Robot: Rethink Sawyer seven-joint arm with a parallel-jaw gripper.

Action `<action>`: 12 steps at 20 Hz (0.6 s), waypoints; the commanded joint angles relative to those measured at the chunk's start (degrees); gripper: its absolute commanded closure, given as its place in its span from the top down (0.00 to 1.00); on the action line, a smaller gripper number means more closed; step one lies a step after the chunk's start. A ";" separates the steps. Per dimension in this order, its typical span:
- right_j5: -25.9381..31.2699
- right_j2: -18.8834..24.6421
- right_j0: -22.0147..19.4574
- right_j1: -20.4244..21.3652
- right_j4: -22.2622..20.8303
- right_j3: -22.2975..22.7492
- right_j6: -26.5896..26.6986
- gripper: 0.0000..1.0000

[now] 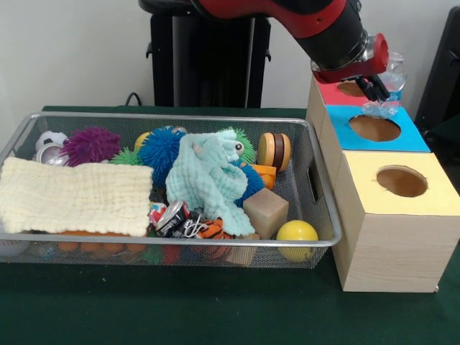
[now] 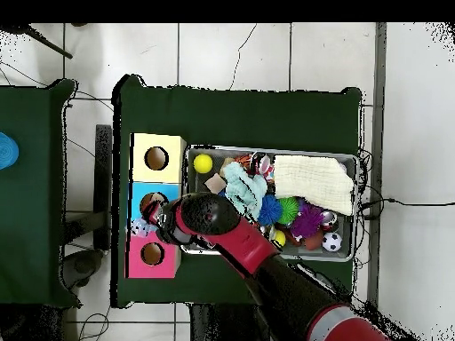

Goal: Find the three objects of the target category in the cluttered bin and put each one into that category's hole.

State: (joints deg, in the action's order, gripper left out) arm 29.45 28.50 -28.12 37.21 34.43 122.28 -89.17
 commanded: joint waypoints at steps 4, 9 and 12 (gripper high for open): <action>-3.06 -1.03 -1.05 -2.67 -3.05 -7.49 -5.30 0.00; 0.01 -2.26 -0.75 -2.55 -4.44 -9.57 -5.67 0.00; 0.79 -2.38 -0.93 -2.76 -5.24 -10.39 -5.55 0.00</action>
State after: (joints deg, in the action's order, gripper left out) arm 29.44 27.93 -28.12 36.83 31.05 119.66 -89.17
